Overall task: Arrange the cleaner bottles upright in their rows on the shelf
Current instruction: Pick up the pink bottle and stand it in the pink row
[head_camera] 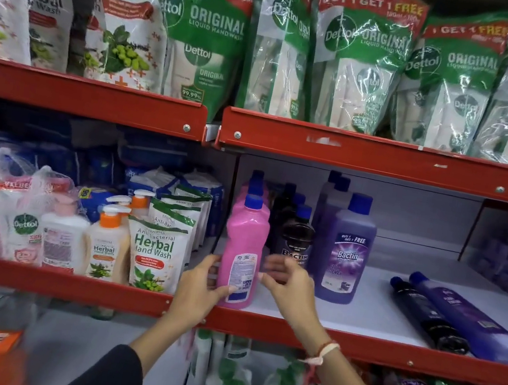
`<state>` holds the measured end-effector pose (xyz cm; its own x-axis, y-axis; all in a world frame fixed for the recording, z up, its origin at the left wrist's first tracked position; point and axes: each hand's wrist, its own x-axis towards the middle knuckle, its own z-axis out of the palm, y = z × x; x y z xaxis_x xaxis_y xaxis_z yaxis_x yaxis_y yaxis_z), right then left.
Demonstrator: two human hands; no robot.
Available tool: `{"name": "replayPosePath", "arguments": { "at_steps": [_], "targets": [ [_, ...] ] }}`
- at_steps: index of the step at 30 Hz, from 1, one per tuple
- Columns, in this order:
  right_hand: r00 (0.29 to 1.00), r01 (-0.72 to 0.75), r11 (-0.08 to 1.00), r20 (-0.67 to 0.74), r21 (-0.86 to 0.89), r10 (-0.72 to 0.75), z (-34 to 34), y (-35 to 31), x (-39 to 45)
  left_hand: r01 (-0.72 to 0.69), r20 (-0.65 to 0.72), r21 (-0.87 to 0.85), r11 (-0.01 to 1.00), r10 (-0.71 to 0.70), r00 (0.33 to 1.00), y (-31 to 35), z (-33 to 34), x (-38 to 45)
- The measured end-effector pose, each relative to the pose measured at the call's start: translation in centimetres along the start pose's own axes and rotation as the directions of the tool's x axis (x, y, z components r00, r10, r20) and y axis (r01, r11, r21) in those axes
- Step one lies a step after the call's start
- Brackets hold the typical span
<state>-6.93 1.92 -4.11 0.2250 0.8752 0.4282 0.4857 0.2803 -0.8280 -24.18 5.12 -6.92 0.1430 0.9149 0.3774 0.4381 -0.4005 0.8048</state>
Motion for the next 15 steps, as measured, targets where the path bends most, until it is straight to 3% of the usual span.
{"name": "replayPosePath", "arguments": {
  "at_steps": [3, 6, 9, 11, 15],
  "targets": [
    [0.986, 0.009, 0.998, 0.168, -0.06, 0.001, 0.9, 1.4, -0.7, 0.027, -0.019, -0.134, 0.991, -0.03, 0.999, 0.6, -0.6, -0.7],
    [0.958, -0.014, 1.0, 0.285, 0.001, 0.013, 1.4, 2.1, -0.4, 0.009, -0.018, -0.2, 0.98, -0.013, 1.0, 1.0, -1.1, -0.8],
    [0.947, -0.023, 0.998, 0.322, 0.055, 0.004, 1.6, 2.2, 0.2, -0.02, -0.059, -0.123, 0.992, 0.013, 0.998, 0.7, -0.8, 0.0],
    [0.95, -0.03, 0.997, 0.312, 0.068, 0.007, 1.6, 2.2, 0.6, 0.037, -0.055, -0.158, 0.987, -0.046, 0.997, 0.4, -0.5, 0.7],
    [0.933, -0.063, 0.987, 0.36, 0.149, 0.006, 1.3, 2.8, 1.3, 0.099, 0.056, -0.262, 0.96, -0.087, 0.995, 0.1, 0.2, 1.3]
  ]
}}
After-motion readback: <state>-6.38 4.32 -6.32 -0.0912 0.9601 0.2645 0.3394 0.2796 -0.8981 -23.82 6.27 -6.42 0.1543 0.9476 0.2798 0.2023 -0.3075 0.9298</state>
